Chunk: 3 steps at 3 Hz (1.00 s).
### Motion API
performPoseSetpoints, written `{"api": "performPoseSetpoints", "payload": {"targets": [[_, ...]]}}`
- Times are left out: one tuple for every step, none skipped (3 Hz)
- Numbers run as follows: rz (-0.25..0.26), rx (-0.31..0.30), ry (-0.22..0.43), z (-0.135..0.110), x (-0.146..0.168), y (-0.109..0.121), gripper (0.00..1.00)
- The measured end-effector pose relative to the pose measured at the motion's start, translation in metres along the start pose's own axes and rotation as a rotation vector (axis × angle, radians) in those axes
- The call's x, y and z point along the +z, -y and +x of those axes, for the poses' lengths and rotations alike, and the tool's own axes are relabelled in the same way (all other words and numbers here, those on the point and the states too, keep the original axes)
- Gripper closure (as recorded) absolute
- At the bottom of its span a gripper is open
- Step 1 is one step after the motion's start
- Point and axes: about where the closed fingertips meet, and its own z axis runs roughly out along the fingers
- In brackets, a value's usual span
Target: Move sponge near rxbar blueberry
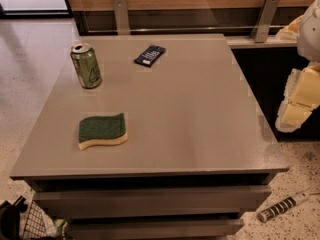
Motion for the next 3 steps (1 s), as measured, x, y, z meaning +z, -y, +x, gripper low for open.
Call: {"api": "performPoseSetpoints", "payload": {"targets": [[-0.001,-0.001,0.008,-0.001,0.0,0.0,0.0],[-0.028,-0.028,0.194,-0.027,0.011,0.001,0.0],[-0.06,-0.078,0.445,-0.08,0.023,-0.008,0.0]]}}
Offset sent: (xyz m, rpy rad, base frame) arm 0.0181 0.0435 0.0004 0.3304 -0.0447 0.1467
